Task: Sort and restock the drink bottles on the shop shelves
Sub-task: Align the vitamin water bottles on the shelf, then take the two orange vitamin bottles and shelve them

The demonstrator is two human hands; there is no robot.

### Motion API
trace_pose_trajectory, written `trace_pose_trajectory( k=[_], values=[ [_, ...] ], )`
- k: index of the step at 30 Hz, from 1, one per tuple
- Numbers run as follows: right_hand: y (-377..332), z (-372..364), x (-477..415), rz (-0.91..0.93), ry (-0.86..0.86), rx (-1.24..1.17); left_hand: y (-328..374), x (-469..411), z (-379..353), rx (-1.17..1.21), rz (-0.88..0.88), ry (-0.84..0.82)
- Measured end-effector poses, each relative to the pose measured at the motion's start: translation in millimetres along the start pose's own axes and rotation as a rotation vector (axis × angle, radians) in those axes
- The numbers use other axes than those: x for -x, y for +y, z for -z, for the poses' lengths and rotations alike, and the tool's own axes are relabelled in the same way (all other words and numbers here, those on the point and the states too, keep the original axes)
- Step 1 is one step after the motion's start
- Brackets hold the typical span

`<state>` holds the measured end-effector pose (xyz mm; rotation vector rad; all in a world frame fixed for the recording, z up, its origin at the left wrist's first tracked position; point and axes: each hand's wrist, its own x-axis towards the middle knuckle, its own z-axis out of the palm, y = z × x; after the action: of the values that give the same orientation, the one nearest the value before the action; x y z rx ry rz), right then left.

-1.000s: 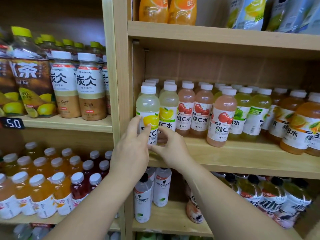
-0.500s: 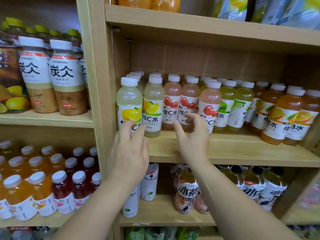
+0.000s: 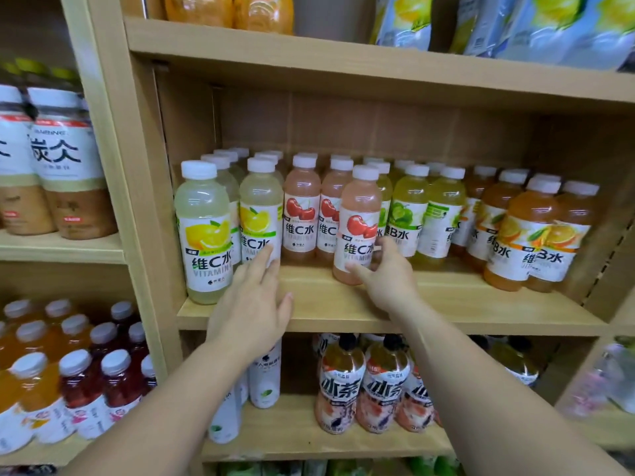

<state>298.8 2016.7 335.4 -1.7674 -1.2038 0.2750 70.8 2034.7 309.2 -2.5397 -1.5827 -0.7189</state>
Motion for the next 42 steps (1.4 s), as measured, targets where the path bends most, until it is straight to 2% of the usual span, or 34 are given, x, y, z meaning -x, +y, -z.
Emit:
trace_pose_trajectory(
  k=[5, 13, 21, 29, 34, 42],
  values=[
    [-12, -25, -2, 0.083, -0.089, -0.022, 3, 1, -3, -0.008, 0.002, 0.022],
    [-34, -52, 0, 0.126, -0.057, -0.010, -1, 5, -4, -0.026, -0.013, 0.044],
    [-25, -42, 7, 0.111, -0.090, -0.026, -3, 5, -4, 0.054, -0.005, 0.048],
    [22, 39, 27, 0.026, -0.137, 0.191, 40, 3, -7, 0.113, -0.042, 0.013],
    [58, 117, 40, -0.042, -0.150, 0.208, 104, 1, -7, 0.160, -0.089, -0.022],
    [112, 263, 73, -0.010, -0.016, 0.235, 240, 10, 5, 0.197, -0.109, -0.008]
  ],
)
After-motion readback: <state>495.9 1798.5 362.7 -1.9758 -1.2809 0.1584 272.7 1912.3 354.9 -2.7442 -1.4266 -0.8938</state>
